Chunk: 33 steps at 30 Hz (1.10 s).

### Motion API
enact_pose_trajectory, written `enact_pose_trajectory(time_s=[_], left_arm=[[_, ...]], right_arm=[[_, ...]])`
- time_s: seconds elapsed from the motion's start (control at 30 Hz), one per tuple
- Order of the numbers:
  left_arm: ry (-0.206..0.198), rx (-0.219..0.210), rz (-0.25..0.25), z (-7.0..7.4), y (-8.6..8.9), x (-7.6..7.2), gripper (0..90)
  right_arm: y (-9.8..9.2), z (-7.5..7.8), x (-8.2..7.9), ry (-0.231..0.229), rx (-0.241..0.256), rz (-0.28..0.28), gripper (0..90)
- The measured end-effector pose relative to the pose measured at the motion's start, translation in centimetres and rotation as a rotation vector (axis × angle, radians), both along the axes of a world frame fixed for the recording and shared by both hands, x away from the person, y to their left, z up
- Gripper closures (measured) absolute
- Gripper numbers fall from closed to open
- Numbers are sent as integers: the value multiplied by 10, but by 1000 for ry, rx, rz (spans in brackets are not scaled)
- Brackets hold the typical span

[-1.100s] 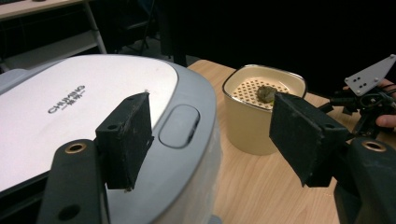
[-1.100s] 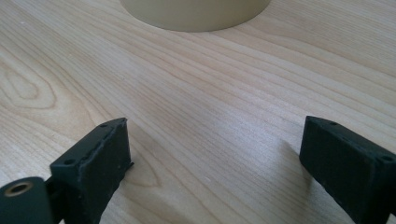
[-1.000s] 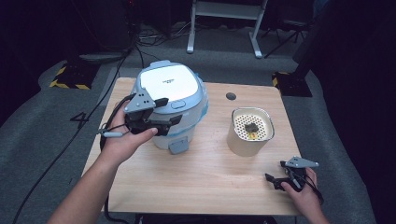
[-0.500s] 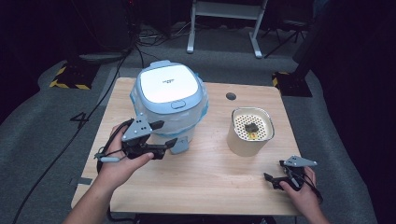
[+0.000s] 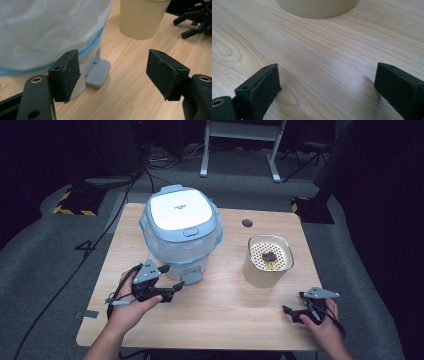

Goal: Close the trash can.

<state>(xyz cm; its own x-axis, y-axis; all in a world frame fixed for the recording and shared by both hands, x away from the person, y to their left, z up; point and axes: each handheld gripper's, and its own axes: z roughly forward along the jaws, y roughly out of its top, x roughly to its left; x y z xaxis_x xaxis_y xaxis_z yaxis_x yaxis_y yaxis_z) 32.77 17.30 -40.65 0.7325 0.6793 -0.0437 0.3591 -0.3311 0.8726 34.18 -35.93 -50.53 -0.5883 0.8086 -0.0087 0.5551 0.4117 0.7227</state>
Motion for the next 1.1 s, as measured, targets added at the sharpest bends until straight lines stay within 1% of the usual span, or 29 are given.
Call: enact_pose_trajectory(time_s=[0.07,0.23,0.33,0.4,0.47,0.57,0.6,0.77,0.83,0.9,0.93,1.0,1.1], left_arm=[[20,-6,7,-8,0,0,270],[55,24,24,-29,4,1,264],[88,13,38,-40,7,2,260],[119,2,46,-49,11,2,246],[133,13,49,-55,13,2,236],[151,49,51,-64,18,1,225],[151,51,55,-67,18,1,223],[175,90,70,-80,21,-1,215],[184,97,74,-84,21,-2,211],[183,112,75,-86,22,-2,209],[188,110,77,-87,22,-3,206],[206,131,76,-88,23,-3,200],[218,167,85,-92,23,-2,192]], right_arm=[[0,0,0,0,0,0,63],[0,0,0,0,0,0,63],[0,0,0,0,1,0,62],[0,0,0,0,0,0,62],[0,0,0,0,0,0,63],[0,0,0,0,0,0,62],[0,0,0,0,0,0,63],[0,0,0,0,0,0,62],[0,0,0,0,0,0,63],[0,0,0,0,0,0,63],[0,0,0,0,0,0,63],[0,0,0,0,0,0,63],[0,0,0,0,0,0,63]])
